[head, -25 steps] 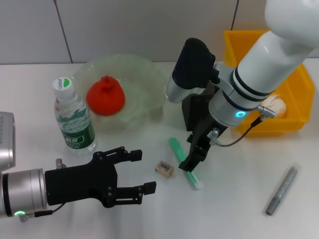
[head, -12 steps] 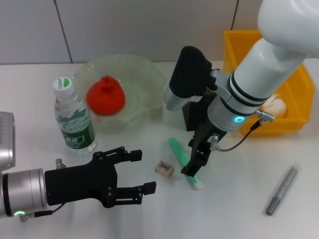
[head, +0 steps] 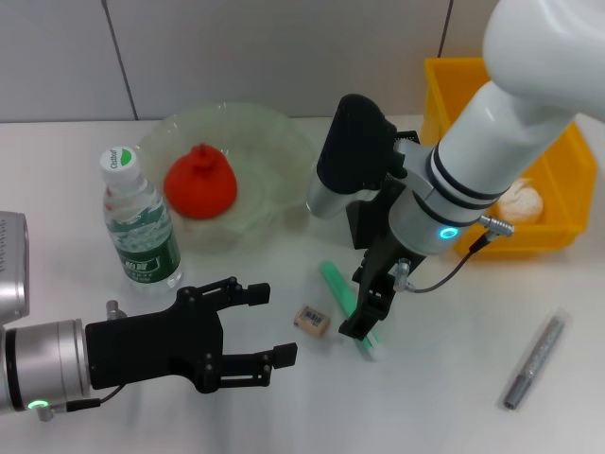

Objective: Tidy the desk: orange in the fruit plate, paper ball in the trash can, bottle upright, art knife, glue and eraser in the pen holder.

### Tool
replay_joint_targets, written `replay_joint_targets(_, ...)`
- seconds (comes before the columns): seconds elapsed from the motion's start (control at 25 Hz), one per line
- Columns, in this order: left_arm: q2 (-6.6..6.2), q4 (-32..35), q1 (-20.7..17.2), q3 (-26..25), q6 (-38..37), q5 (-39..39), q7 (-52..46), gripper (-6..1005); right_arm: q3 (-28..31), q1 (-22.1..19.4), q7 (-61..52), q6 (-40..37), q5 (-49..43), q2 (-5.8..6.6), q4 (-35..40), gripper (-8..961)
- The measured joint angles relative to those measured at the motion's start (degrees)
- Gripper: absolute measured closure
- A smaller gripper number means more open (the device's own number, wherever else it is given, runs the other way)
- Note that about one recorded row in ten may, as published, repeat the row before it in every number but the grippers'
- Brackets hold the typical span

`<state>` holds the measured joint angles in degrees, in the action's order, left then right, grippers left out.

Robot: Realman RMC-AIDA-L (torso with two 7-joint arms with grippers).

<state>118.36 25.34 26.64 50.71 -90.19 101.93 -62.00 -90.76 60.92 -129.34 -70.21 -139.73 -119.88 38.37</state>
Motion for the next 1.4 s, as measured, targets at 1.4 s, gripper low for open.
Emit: replay_joint_targets(1.4, 0.02, 0.18, 0.27, 0.00, -0.43, -0.16, -0.22, 123, -2.94, -0.01, -1.96, 1.38, 0.57, -0.01, -1.19, 164)
